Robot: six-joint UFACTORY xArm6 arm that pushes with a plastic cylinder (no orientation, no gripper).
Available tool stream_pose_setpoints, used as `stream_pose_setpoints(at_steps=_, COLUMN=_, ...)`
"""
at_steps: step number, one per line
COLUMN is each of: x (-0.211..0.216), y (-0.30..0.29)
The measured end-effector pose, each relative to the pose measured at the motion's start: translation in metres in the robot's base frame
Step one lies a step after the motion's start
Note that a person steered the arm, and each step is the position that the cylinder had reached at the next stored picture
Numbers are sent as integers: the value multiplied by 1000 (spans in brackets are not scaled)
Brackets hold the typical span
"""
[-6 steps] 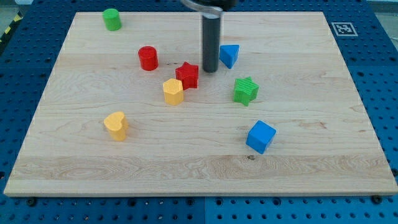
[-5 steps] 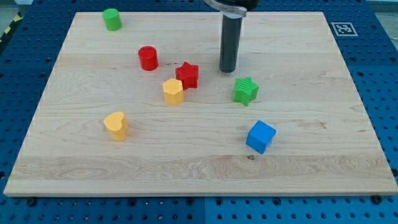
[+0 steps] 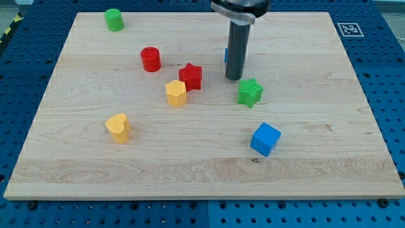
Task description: Place the triangle at the top center of the board
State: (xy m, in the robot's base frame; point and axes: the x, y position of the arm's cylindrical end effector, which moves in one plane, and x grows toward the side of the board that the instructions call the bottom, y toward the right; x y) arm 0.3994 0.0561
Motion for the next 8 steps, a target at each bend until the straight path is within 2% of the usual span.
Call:
stream_pose_setpoints(at_steps=2, x=-23, y=15)
stream_pose_setpoints(at_steps=3, x=-23, y=48)
stream_pose_setpoints(at_steps=5, x=-56, y=-29)
stream_pose_setpoints(at_steps=8, x=-105, y=-22)
